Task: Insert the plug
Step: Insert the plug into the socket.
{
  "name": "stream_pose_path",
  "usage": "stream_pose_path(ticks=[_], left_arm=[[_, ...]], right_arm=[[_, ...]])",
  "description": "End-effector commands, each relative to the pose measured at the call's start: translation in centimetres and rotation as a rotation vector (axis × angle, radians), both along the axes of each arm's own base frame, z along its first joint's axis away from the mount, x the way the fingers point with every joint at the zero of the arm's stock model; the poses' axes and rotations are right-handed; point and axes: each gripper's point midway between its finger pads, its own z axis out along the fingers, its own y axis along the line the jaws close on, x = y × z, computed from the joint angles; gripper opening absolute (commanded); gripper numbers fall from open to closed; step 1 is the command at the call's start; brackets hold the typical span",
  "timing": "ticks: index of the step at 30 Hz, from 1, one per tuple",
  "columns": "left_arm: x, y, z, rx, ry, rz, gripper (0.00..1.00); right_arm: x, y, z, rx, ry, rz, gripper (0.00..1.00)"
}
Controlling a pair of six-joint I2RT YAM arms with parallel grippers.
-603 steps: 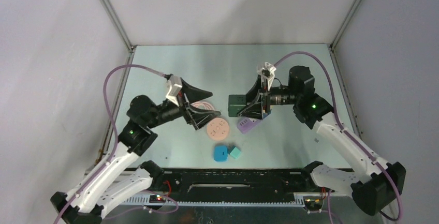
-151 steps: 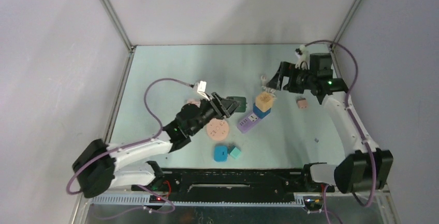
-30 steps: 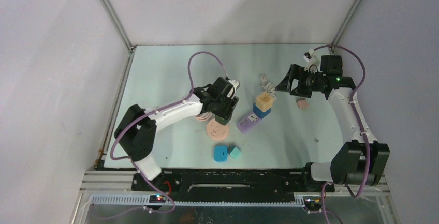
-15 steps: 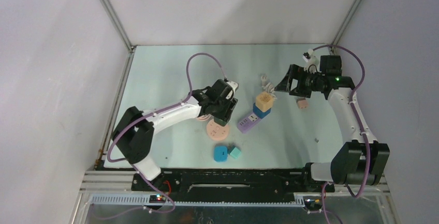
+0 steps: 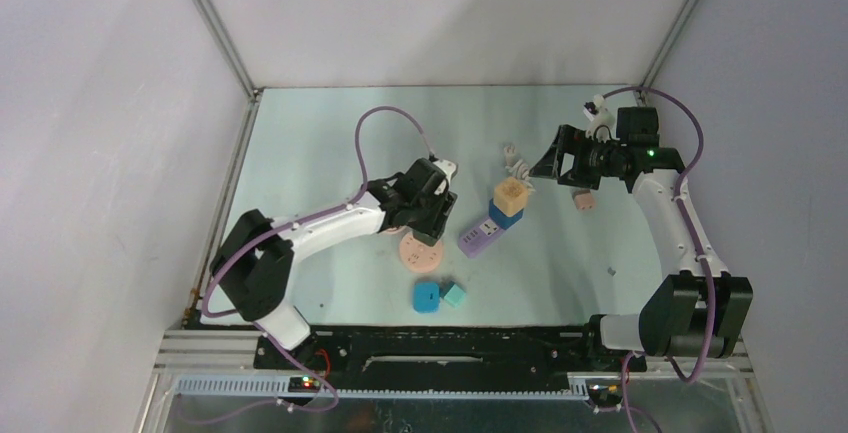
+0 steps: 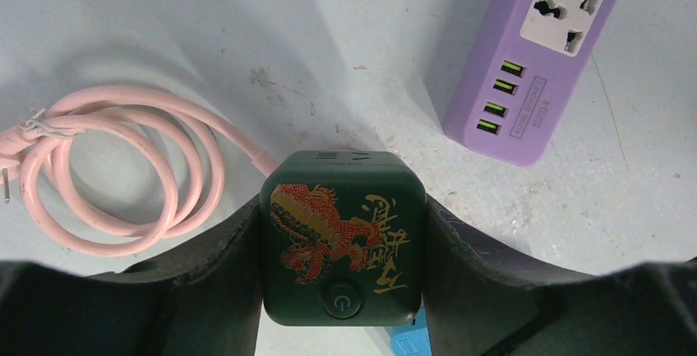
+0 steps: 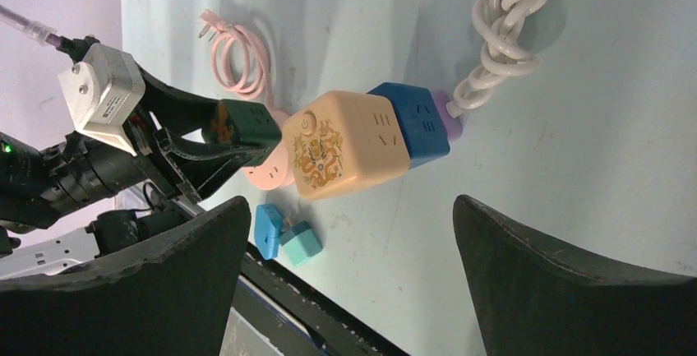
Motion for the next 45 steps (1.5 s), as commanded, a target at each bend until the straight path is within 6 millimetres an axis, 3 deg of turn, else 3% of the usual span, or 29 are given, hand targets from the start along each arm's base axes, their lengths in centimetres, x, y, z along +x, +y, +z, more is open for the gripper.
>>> stream_pose_path(ticks=[1, 12, 16, 25, 31, 40, 41, 43, 45], left_arm=[[-0.8, 0.6, -1.0, 0.032, -0.006, 0.021, 0.0], [-3.8, 2.6, -5.0, 0.079, 0.02, 0.067, 0.0], [-4.2, 2.3, -6.2, 0.082, 0.054, 0.055, 0.0], [-5.5, 3.0, -10.0, 0.171, 0.1, 0.049, 0.0], [-6.0, 3.9, -9.2, 0.197, 0.011, 0.078, 0.0], [-5.4, 4.7, -5.4, 0.162, -0.106, 0.14, 0.0], [-5.5, 4.7, -5.1, 0.152, -0.107, 0.138, 0.07], [-5.6, 4.5, -4.4, 0.127, -0.113, 0.134, 0.35], [-5.6, 4.3, -3.4, 0.094, -0.128, 0.133, 0.55]], right_arm=[[-0.1, 0.4, 0.2, 0.009, -0.009, 0.025, 0.96], [-0.2, 0.4, 0.4, 0.011, -0.014, 0.023, 0.96], [-0.2, 0.3, 0.1, -0.001, -0.002, 0.012, 0.96], [0.4, -2.0, -1.8, -0.121, 0.049, -0.099, 0.96], [1.0, -2.5, -2.3, -0.145, 0.049, -0.119, 0.96], [1.2, -3.1, -2.7, -0.179, 0.054, -0.145, 0.96], [1.2, -3.1, -2.8, -0.182, 0.057, -0.147, 0.96], [1.2, -3.2, -3.0, -0.186, 0.061, -0.147, 0.96], [1.2, -3.3, -3.1, -0.19, 0.065, -0.143, 0.96]])
